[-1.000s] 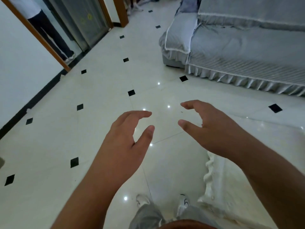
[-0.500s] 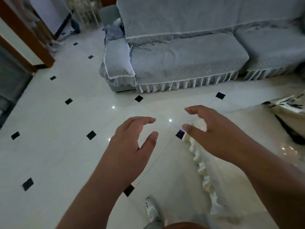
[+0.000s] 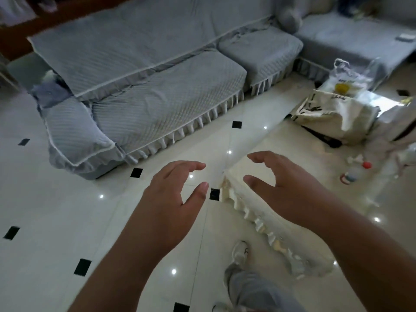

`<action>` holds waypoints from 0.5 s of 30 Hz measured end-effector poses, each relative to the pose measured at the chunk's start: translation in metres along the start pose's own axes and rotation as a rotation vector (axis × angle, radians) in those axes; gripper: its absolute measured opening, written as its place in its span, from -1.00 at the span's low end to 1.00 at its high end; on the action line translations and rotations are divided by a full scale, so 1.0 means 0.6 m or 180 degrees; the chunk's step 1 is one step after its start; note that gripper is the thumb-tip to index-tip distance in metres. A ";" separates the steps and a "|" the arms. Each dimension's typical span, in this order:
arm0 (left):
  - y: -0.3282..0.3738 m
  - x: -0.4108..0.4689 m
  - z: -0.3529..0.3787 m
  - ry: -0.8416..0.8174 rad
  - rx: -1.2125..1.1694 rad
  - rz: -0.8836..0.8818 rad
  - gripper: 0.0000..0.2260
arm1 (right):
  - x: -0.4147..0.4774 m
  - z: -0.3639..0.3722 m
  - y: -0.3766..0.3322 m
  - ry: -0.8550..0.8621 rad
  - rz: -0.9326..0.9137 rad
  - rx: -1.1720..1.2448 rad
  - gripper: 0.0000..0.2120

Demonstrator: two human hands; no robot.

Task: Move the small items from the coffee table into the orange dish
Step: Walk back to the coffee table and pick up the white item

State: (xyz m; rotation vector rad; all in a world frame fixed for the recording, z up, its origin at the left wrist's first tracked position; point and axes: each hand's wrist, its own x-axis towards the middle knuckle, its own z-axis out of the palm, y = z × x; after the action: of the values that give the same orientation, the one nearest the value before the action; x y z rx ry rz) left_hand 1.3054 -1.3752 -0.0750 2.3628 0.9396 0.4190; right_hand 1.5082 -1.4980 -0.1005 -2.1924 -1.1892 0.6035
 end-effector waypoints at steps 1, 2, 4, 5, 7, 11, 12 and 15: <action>-0.002 0.020 0.003 -0.0036 0.0020 0.0021 -0.69 | 0.016 0.002 0.006 0.0024 0.0003 0.0047 -0.52; -0.004 0.039 0.006 -0.0050 0.0049 0.0049 -0.69 | 0.034 0.003 0.011 0.0034 0.0000 0.0088 -0.51; -0.012 0.076 0.008 -0.0057 0.0112 0.0081 -0.70 | 0.075 0.005 0.016 0.0026 0.0022 0.0186 -0.49; -0.017 0.095 0.009 -0.0072 0.0143 0.0088 -0.70 | 0.097 0.006 0.017 0.0033 0.0036 0.0253 -0.49; -0.024 0.133 0.011 -0.0140 0.0236 0.0096 -0.69 | 0.139 0.006 0.017 0.0039 0.0039 0.0357 -0.48; -0.028 0.206 0.006 -0.0026 0.0356 0.0147 -0.70 | 0.222 -0.007 0.001 -0.0016 -0.0201 0.0382 -0.46; -0.024 0.222 0.006 -0.0001 0.0342 0.0172 -0.70 | 0.239 -0.015 -0.001 -0.0007 -0.0236 0.0382 -0.45; -0.008 0.264 0.013 -0.0004 0.0319 0.0268 -0.69 | 0.274 -0.045 0.004 0.0131 -0.0288 0.0398 -0.46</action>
State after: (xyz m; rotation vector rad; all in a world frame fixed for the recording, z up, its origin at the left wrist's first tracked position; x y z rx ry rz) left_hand 1.4185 -1.2636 -0.0711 2.5000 0.8816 0.4117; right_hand 1.6089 -1.3654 -0.1015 -2.0260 -1.1896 0.5766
